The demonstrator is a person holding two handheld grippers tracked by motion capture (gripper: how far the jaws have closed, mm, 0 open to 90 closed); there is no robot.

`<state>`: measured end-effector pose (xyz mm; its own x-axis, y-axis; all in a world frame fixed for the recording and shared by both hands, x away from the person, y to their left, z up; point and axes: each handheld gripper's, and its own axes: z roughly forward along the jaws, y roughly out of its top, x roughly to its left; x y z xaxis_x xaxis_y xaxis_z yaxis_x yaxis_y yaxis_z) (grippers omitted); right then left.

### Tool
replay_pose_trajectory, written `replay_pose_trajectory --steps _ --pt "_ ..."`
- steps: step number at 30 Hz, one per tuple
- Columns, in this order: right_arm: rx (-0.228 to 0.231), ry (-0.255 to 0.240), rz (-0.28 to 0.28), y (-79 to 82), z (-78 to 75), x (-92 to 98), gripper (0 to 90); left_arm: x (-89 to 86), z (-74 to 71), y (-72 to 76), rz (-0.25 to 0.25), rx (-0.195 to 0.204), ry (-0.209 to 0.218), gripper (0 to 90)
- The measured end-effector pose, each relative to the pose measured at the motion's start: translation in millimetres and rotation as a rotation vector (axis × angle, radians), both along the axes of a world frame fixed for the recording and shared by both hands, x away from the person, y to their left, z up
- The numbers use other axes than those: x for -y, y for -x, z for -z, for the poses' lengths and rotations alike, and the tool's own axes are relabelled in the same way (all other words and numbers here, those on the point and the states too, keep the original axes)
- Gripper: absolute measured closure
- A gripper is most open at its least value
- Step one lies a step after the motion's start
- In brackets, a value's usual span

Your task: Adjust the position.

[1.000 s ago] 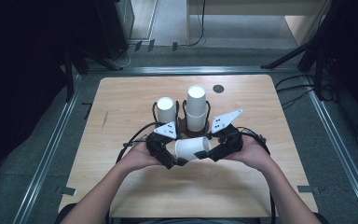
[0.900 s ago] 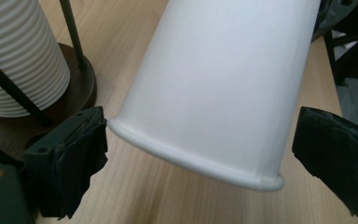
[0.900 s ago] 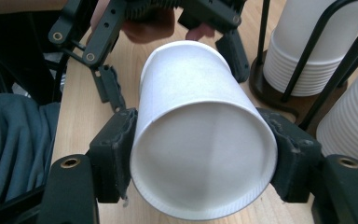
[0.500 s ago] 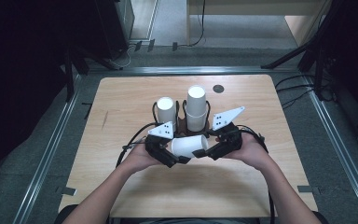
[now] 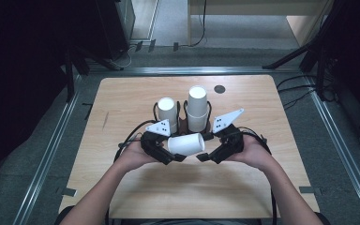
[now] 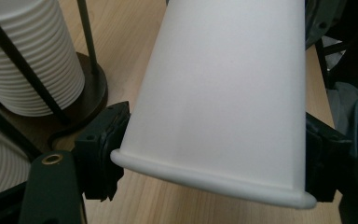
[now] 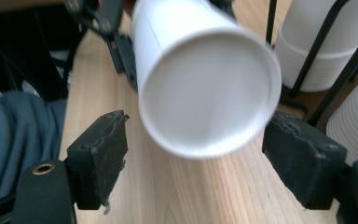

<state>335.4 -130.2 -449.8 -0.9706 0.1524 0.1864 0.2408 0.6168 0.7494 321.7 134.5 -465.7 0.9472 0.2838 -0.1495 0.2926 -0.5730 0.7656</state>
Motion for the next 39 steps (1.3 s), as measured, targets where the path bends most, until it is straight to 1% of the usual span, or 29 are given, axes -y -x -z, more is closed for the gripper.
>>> replay_pose_trajectory --steps 2,4,5,6,8,9,10,12,13,15,16,17,18,19,20,21,23,24,27,29,32,34,37,38,39 --pt "0.012 0.027 0.0 0.1 2.6 -1.9 22.5 -1.4 -1.5 -0.6 0.002 -0.003 -0.006 23.4" --pt "0.016 0.041 -0.001 0.3 4.4 -3.2 22.6 -2.5 -3.1 -1.7 -0.003 -0.014 -0.004 23.4" --pt "0.019 0.052 -0.001 0.5 5.1 -3.8 22.7 -2.9 -3.8 -3.2 0.001 -0.028 -0.009 23.4" --pt "0.029 0.059 -0.001 0.4 6.0 -4.4 22.9 -2.3 -4.1 -3.8 -0.003 -0.03 -0.017 23.3" --pt "0.033 0.072 -0.003 0.2 7.8 -5.2 23.3 -0.8 -4.6 -5.3 -0.001 -0.047 -0.036 23.3" --pt "0.031 0.08 -0.002 0.6 8.3 -5.4 23.4 -0.1 -5.3 -5.9 0.003 -0.04 -0.051 23.3" --pt "0.035 0.087 -0.001 0.3 9.1 -5.5 23.5 0.9 -5.5 -6.2 0.002 -0.045 -0.053 23.3" --pt "0.04 0.098 -0.002 0.5 10.4 -5.7 23.6 1.6 -7.1 -7.8 0.006 -0.042 -0.075 23.3" --pt "0.049 0.104 -0.004 0.2 11.1 -5.7 23.6 1.9 -7.5 -8.5 0.007 -0.047 -0.08 23.3" --pt "0.05 0.114 0.002 0.7 12.1 -6.0 23.6 2.2 -9.2 -9.6 0.007 -0.045 -0.102 23.3" --pt "0.062 0.117 0.002 0.0 12.9 -6.0 23.6 2.3 -9.8 -10.6 0.011 -0.048 -0.112 23.3" --pt "0.059 0.123 0.005 0.4 13.4 -6.3 23.6 2.0 -10.7 -11.5 0.015 -0.036 -0.128 23.3" --pt "0.07 0.126 0.005 -0.1 14.1 -6.4 23.6 2.2 -11.2 -12.3 0.016 -0.038 -0.142 23.3" --pt "0.071 0.126 0.004 0.1 14.5 -6.5 23.6 2.9 -11.5 -12.2 0.01 -0.037 -0.155 23.3" --pt "0.076 0.128 0.005 0.0 14.9 -6.7 23.6 3.2 -11.9 -12.7 0.014 -0.026 -0.176 23.3" --pt "0.078 0.13 0.009 0.2 15.0 -6.9 23.6 4.0 -11.9 -13.0 0.017 -0.03 -0.195 23.3" --pt "0.083 0.136 0.01 0.5 15.6 -7.6 23.6 5.4 -11.0 -12.7 0.022 -0.023 -0.227 23.3" --pt "0.087 0.137 0.008 0.5 16.0 -8.1 23.6 6.1 -10.1 -12.7 0.024 -0.025 -0.235 23.3" --pt "0.097 0.143 0.01 0.9 17.1 -9.5 23.6 9.7 -5.9 -12.5 0.028 -0.029 -0.289 23.3" --pt "0.103 0.144 0.005 1.2 17.9 -10.8 23.6 12.4 -3.0 -11.8 0.029 -0.034 -0.307 23.3" --pt "0.108 0.15 -0.001 2.0 18.7 -12.4 23.6 16.3 -1.3 -11.7 0.045 -0.042 -0.335 23.2" --pt "0.112 0.151 -0.005 2.4 19.3 -13.6 23.5 19.3 -0.2 -11.2 0.048 -0.051 -0.339 23.2" --pt "0.112 0.154 -0.011 3.7 19.9 -15.5 23.6 24.2 1.7 -11.5 0.055 -0.072 -0.35 23.3" --pt "0.121 0.152 -0.017 3.8 20.5 -16.5 23.6 25.9 2.4 -11.4 0.048 -0.085 -0.356 23.2" --pt "0.12 0.157 -0.018 4.4 20.7 -17.1 23.6 28.0 3.1 -11.5 0.049 -0.088 -0.368 23.1"
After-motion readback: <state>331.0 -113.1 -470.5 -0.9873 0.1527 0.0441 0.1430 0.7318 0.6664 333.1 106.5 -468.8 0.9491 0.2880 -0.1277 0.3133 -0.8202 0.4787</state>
